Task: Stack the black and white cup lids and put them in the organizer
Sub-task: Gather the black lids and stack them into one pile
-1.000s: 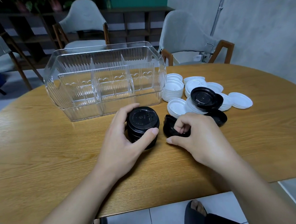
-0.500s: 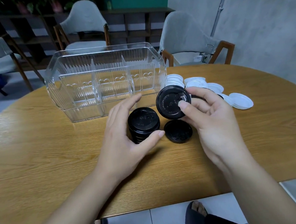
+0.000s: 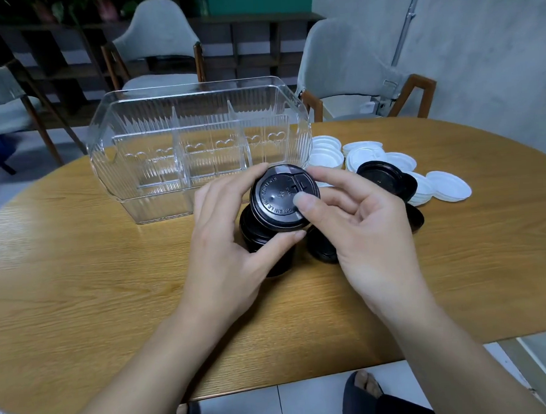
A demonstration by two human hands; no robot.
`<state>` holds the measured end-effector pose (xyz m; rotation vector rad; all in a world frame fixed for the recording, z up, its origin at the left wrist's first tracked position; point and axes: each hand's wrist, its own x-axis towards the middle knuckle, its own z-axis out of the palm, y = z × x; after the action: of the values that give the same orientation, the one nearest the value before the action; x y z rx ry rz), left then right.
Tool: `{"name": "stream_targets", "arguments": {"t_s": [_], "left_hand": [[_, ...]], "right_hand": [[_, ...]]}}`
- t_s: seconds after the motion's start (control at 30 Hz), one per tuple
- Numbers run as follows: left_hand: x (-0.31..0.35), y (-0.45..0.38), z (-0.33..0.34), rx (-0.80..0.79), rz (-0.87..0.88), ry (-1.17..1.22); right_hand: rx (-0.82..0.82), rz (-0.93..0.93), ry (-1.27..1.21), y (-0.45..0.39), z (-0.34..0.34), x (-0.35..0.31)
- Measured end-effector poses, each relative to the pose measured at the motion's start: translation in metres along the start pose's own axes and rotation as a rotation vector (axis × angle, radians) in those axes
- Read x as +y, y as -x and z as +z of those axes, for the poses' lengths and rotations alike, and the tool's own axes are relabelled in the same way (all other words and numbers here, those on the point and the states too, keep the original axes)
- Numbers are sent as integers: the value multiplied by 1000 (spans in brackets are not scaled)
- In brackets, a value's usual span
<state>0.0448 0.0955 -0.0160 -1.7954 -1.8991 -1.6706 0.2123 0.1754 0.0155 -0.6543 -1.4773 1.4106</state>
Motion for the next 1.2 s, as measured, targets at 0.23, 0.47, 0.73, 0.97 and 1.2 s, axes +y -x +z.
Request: {"name": "stream_targets", "arguments": {"t_s": [0.23,0.47,0.73,0.97,1.2], "left_hand": [[-3,0,-6,-30,-21,34],[-7,2,-6,-81,7,-3],[-20,7,-4,-247,-213,119],[-23,11,4,-260,-311,157],[-26,10,4,-268,-337,149]], "right_hand": [[-92,-198,408,-1,-11,0],[-185,-200,504,-2,-14,-1],[-123,-106,408,-8,-9,13],[-162,-93,590,-3,6,22],[-273,-38,599,-7,0,20]]}}
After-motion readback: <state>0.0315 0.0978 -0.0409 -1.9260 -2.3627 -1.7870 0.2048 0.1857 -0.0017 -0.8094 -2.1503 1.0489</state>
